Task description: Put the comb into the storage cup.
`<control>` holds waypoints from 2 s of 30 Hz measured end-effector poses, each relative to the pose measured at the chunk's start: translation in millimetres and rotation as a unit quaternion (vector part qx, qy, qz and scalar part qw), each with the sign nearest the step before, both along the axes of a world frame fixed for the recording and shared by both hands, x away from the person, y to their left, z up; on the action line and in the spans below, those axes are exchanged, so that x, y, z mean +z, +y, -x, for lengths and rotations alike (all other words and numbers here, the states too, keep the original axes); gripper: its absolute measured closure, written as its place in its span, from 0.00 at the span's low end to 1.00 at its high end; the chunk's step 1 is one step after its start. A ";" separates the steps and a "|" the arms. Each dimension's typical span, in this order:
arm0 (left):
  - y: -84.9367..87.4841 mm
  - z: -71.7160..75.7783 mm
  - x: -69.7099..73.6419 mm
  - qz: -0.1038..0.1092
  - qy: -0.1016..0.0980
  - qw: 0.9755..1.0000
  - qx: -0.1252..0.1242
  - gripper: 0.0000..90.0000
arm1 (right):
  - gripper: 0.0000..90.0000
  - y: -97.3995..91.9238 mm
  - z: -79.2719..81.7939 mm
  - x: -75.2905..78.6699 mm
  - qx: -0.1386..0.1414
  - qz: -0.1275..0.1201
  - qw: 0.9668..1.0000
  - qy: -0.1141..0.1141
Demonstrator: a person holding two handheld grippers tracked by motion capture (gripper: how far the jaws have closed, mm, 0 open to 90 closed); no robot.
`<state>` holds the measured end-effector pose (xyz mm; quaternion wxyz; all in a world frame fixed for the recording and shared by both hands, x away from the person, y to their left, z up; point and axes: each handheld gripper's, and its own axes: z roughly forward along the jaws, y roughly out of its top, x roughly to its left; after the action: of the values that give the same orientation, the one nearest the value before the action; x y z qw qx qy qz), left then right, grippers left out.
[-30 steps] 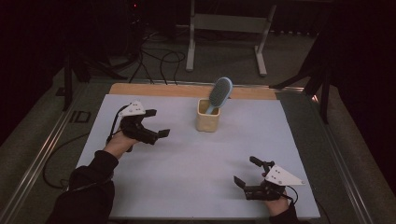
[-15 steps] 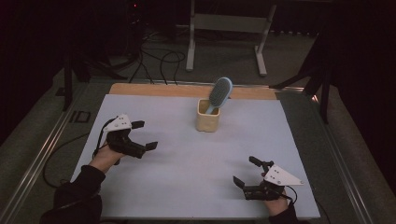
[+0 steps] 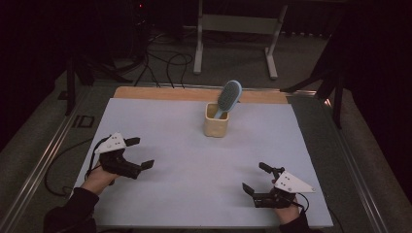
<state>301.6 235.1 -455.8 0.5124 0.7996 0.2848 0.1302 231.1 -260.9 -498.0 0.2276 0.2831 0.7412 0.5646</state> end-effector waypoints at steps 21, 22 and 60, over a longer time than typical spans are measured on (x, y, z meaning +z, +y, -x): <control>26.9 45.3 -30.1 -0.010 0.009 0.999 0.034 0.00 | 0.09 0.8 -0.9 -0.6 -0.002 0.004 1.000 -0.001; 28.4 47.3 -31.6 -0.013 0.011 0.999 0.036 0.00 | 0.09 0.8 -0.9 -0.6 -0.002 0.004 1.000 -0.001; 47.2 88.5 -61.0 -0.023 0.026 0.995 0.094 0.00 | 0.09 1.4 0.1 -2.0 0.006 0.012 1.000 -0.001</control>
<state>213.1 282.2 -516.8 0.4716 0.7841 0.3686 0.1639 231.0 -259.4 -500.0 0.2281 0.2752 0.7495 0.5572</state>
